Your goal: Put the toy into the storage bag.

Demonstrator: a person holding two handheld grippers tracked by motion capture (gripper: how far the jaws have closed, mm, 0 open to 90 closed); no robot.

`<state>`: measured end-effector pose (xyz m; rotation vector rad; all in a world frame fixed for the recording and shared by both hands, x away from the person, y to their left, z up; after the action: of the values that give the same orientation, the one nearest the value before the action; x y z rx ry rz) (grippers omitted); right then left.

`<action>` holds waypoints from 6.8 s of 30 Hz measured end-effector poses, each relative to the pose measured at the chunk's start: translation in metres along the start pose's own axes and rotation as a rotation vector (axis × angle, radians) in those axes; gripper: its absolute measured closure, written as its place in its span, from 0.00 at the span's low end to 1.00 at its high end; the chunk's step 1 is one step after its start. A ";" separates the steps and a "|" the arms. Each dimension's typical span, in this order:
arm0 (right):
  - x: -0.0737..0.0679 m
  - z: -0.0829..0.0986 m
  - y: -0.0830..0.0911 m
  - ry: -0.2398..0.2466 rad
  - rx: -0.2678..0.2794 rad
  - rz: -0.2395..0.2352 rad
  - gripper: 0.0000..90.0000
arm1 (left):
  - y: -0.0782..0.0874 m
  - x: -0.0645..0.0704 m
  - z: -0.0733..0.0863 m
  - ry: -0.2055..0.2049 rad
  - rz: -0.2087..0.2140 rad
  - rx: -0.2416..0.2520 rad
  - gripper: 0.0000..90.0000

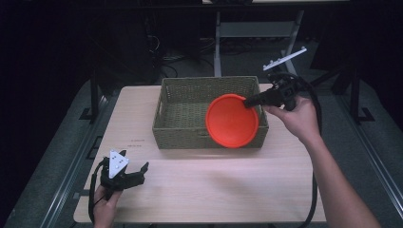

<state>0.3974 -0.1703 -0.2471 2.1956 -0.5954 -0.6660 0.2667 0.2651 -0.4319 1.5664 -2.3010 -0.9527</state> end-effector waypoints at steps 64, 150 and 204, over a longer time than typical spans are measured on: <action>0.075 -0.043 -0.070 -0.223 0.038 0.125 0.90 | 0.001 -0.002 0.000 0.006 0.008 0.000 0.14; 0.107 -0.007 -0.126 -0.301 -0.201 0.232 0.71 | 0.001 -0.001 -0.001 0.020 0.010 0.000 0.14; 0.099 0.005 -0.111 -0.292 -0.139 0.089 0.38 | -0.001 0.000 -0.001 0.007 0.014 0.000 0.14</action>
<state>0.4922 -0.1642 -0.3624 1.9457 -0.7664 -0.9597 0.2677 0.2641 -0.4314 1.5492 -2.3040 -0.9424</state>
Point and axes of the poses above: each handheld gripper's, and its own axes: y roughly backward along the jaws, z roughly out of its underside, x roughly to its right, the point moved 2 cm from there along -y, roughly forward along the jaws, and after that the axes turned 9 degrees about -x, right-handed, at the moved point
